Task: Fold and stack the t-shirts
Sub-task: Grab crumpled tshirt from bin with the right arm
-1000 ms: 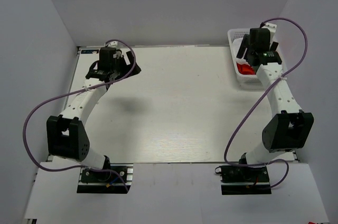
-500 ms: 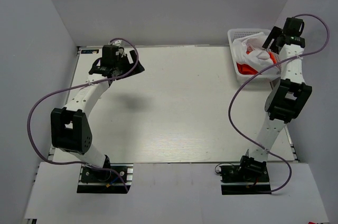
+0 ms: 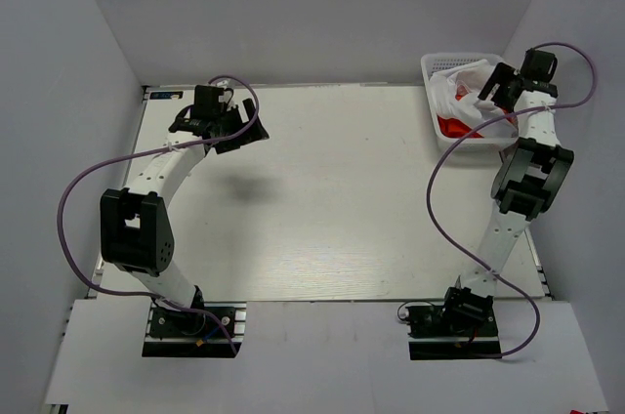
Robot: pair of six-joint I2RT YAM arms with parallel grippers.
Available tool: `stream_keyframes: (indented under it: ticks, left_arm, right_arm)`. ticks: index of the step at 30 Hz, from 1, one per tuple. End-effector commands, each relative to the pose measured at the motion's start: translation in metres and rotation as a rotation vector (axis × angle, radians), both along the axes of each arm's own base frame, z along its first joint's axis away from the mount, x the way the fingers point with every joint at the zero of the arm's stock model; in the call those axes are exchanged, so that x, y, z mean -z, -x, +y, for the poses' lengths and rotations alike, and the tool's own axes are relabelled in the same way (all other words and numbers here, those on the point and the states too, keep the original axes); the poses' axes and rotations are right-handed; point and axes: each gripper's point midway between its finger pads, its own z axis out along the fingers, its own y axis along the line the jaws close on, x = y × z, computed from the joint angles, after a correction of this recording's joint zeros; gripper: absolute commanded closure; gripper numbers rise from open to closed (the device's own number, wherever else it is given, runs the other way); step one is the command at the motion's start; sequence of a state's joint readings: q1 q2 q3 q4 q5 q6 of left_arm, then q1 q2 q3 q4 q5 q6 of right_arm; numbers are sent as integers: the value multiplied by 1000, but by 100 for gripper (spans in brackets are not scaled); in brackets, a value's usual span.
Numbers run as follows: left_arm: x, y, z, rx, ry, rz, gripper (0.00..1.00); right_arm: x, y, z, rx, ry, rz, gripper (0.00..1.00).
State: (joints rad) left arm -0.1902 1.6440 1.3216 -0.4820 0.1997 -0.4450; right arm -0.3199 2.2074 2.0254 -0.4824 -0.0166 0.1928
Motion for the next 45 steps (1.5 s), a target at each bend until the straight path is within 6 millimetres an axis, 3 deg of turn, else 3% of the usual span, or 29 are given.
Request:
stream_keyframes:
  ticks: [1, 8, 12, 25, 28, 31, 32, 33, 35, 36, 42, 43, 45]
  left_arm:
    - [-22, 2, 1, -5, 6, -40, 0]
    - [-18, 4, 6, -26, -18, -24, 0]
    - [-18, 4, 6, -26, -18, -24, 0]
    - [-9, 7, 21, -70, -91, -13, 0]
    - [-8, 6, 23, -78, -98, -14, 0]
    - [-8, 6, 23, -78, -98, -14, 0]
    - [-8, 6, 23, -78, -98, -14, 0]
    - [-8, 6, 23, -78, -98, -14, 0]
    - [-12, 7, 23, -78, -96, -23, 0]
    - [-16, 7, 23, -79, -94, -32, 0]
    - [-39, 9, 22, -74, -70, -104, 0]
    - [-35, 10, 22, -74, -72, -94, 0]
    - [-45, 11, 21, -62, -66, -126, 0]
  right_arm:
    - [-2, -28, -7, -35, 30, -101, 10]
    - [45, -22, -11, -12, 97, 18, 10]
    - [45, -25, -10, 20, 126, 36, 10]
    - [118, -22, 44, -30, -39, 193, 10]
    - [132, -18, 53, -51, -69, 221, 27]
    - [134, -18, 67, -106, -132, 213, 62]
    - [132, -20, 70, -138, -135, 201, 77]
    - [123, -22, 70, -142, -135, 182, 100]
    - [113, -24, 72, -153, -140, 160, 100]
    - [98, -29, 72, -162, -132, 121, 100]
    - [-4, -42, 71, -182, -56, -100, 100]
    - [-36, -41, 73, -185, -31, -155, 100]
    - [-59, -42, 68, -176, 16, -202, 100]
